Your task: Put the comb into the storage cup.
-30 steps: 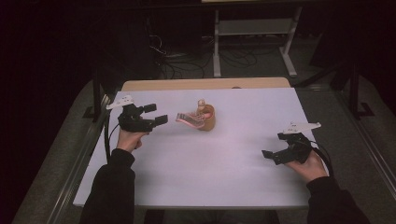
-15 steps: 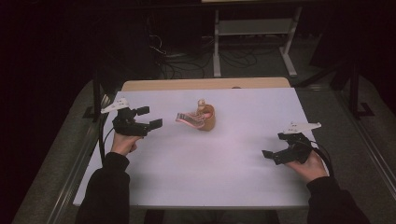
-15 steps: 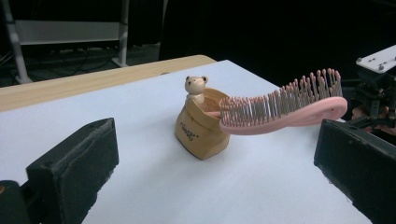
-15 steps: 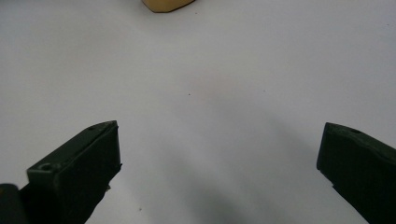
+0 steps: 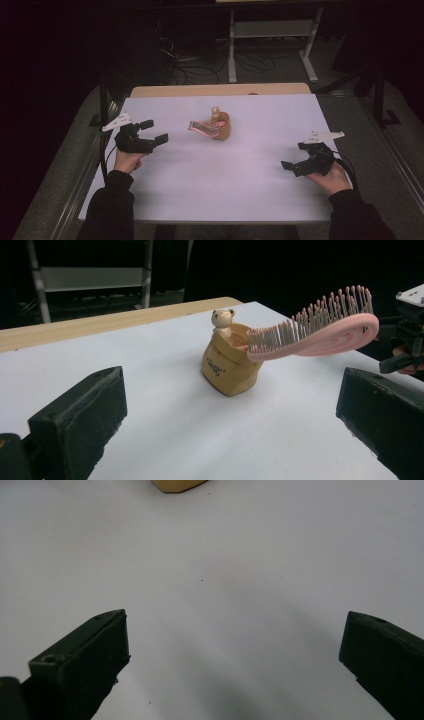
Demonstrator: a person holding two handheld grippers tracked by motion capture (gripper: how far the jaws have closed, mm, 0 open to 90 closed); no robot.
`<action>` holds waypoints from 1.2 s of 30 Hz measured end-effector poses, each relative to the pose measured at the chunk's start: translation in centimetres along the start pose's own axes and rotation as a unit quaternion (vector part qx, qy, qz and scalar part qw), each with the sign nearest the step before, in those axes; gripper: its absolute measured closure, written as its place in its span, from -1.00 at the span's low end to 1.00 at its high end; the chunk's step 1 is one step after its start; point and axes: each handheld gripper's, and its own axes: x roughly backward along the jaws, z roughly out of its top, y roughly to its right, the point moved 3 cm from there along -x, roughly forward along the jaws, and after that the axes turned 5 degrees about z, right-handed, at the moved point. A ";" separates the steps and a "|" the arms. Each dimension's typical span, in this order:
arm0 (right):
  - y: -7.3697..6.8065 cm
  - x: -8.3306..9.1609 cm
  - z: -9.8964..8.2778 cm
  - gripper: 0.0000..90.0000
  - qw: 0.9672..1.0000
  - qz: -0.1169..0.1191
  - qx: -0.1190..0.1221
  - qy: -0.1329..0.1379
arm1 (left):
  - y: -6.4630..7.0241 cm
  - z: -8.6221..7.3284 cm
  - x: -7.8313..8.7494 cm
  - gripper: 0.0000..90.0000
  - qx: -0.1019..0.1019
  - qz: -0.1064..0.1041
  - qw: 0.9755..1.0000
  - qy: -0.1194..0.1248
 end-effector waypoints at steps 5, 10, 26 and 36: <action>0.0 0.0 0.0 -1.00 1.000 0.000 0.000 0.000 | -0.1 -0.8 0.8 -1.00 -0.002 0.011 1.000 0.002; 0.0 0.0 0.0 -1.00 1.000 0.000 0.000 -0.001 | -0.2 -1.7 1.6 -1.00 -0.005 0.020 1.000 0.006; 0.2 0.3 -0.3 -1.00 1.000 -0.005 -0.003 0.000 | -1.3 -4.9 4.6 -1.00 0.002 0.085 0.996 0.021; 0.4 0.6 -0.7 -1.00 1.000 -0.008 -0.007 0.002 | -1.7 -6.6 6.5 -1.00 0.001 0.124 0.992 0.037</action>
